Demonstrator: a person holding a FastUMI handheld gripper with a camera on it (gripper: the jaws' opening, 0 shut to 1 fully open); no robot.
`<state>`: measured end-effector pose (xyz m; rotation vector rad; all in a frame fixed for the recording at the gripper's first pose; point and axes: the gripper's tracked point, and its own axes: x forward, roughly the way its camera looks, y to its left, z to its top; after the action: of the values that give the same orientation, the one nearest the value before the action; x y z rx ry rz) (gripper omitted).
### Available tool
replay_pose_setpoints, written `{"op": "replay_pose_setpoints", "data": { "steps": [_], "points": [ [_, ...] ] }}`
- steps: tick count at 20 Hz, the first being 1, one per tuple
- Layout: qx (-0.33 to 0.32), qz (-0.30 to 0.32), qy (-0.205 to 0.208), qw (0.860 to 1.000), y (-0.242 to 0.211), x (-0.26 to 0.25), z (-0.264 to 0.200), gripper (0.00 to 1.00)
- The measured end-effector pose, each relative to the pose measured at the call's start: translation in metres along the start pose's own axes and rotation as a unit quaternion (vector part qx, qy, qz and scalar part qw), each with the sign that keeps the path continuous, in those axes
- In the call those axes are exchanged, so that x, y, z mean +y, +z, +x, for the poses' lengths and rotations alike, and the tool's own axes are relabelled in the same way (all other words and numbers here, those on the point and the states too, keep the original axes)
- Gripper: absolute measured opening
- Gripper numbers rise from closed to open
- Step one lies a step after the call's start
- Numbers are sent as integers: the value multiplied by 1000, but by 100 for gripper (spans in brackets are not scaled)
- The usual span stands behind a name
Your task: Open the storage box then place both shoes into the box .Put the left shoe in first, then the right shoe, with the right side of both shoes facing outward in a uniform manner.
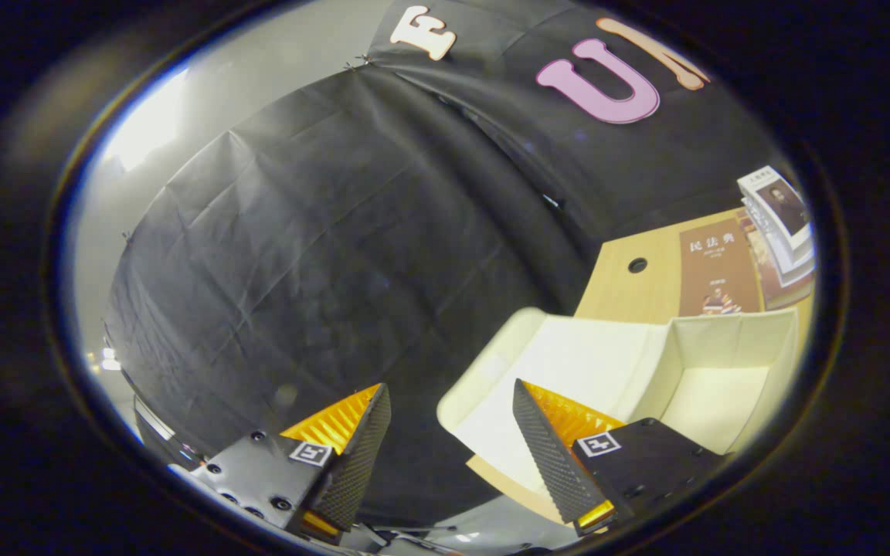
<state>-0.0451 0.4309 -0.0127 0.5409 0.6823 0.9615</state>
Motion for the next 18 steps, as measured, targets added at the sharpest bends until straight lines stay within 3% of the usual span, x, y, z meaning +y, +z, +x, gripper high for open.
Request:
{"op": "replay_pose_setpoints", "data": {
  "steps": [5, 11, 18],
  "points": [
    [-41, -73, -52, 995, 24, -35, -52, 99],
    [-69, -123, -149, 979, 47, -113, -127, 100],
    [-71, -127, -245, 958, 43, -208, -214, 100]
  ]
}}
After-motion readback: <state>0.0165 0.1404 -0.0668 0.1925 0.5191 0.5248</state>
